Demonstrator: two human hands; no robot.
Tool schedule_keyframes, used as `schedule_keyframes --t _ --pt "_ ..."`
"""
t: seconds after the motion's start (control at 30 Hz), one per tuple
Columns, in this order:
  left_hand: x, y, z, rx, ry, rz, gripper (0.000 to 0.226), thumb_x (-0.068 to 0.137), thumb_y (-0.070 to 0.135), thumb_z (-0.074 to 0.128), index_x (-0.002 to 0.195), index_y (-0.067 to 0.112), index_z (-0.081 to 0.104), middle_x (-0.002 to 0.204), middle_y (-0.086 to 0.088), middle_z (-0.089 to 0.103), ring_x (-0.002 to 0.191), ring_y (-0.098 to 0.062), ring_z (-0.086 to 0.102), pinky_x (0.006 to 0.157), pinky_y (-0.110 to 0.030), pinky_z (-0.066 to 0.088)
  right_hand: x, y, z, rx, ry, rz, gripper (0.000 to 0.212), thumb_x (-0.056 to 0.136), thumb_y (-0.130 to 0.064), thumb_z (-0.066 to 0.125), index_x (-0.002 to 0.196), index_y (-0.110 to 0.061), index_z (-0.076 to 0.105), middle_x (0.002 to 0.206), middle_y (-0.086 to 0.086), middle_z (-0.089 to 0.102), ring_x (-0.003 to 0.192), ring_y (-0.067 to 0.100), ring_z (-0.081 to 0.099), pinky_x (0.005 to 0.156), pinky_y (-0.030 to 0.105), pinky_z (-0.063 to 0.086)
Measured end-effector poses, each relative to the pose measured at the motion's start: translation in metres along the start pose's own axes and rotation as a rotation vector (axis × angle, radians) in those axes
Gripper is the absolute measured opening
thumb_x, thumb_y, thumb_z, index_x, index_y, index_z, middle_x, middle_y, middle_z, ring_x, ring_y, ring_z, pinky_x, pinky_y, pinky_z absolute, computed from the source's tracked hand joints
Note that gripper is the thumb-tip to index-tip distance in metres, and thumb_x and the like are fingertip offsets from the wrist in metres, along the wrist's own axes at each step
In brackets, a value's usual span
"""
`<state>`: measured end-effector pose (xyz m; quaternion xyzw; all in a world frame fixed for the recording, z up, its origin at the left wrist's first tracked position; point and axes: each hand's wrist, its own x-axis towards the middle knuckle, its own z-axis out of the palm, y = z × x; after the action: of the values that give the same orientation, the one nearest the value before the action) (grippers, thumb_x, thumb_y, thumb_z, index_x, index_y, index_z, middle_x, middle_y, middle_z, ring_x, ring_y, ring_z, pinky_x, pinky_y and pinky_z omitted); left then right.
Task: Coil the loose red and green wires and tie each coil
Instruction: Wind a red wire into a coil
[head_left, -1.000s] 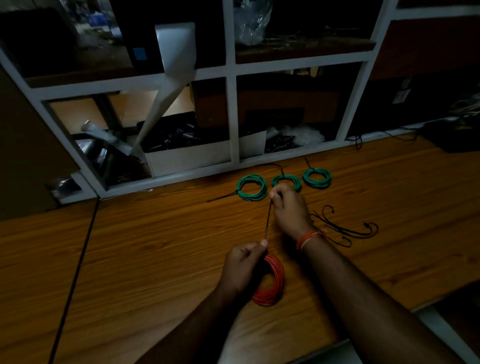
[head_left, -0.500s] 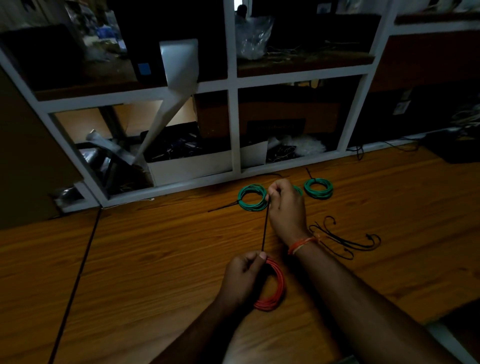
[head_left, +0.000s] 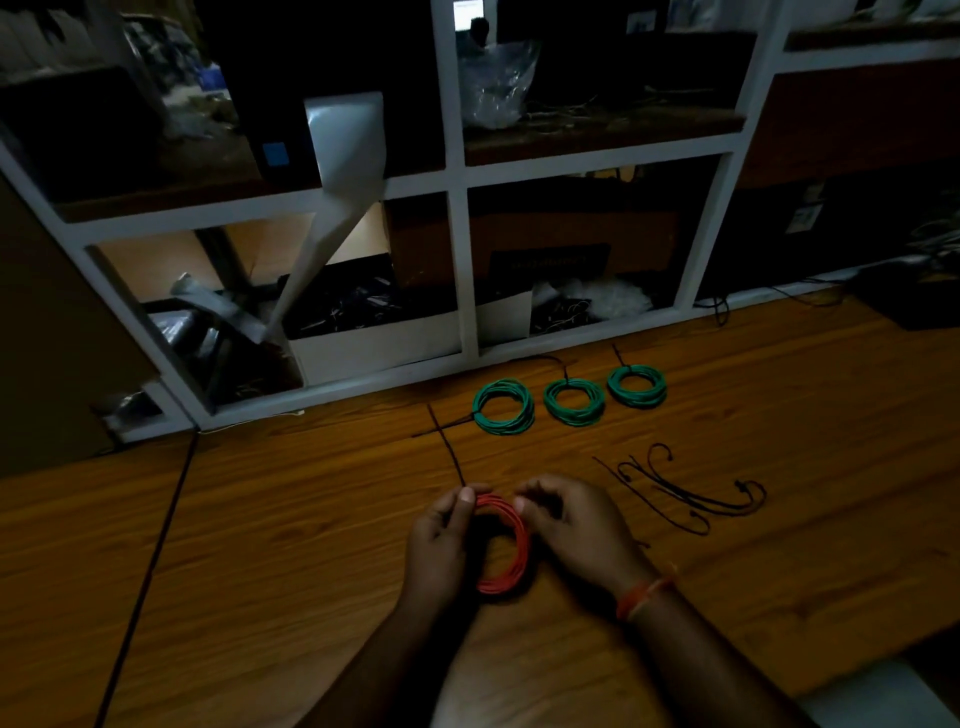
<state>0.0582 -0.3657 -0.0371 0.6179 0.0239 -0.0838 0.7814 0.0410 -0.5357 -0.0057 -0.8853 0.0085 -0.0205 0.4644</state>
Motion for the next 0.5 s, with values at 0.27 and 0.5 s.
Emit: schedule_keyframes --t 0.27,0.5 --pt "0.029 0.037 -0.024 0.135 0.067 0.021 0.029 0.106 0.031 0.049 0.117 0.015 0.07 0.103 -0.007 0.076 0.097 -0.023 0.073 0.077 -0.035 0.058 0.023 -0.012 0.032 0.51 -0.042 0.132 0.028 0.094 -0.031 0.071 0.121 -0.023 0.072 0.105 -0.003 0.077 0.095 0.01 0.074 0.083 0.035 0.063" --pt "0.088 0.063 -0.042 0.349 0.024 0.015 0.027 0.108 0.028 0.042 0.131 0.029 0.056 0.114 0.007 0.066 0.105 -0.011 0.065 0.084 -0.034 0.059 0.098 -0.027 0.058 0.33 0.094 0.112 0.03 0.092 -0.021 0.073 0.121 -0.016 0.073 0.105 -0.005 0.076 0.094 0.004 0.071 0.087 0.031 0.06"
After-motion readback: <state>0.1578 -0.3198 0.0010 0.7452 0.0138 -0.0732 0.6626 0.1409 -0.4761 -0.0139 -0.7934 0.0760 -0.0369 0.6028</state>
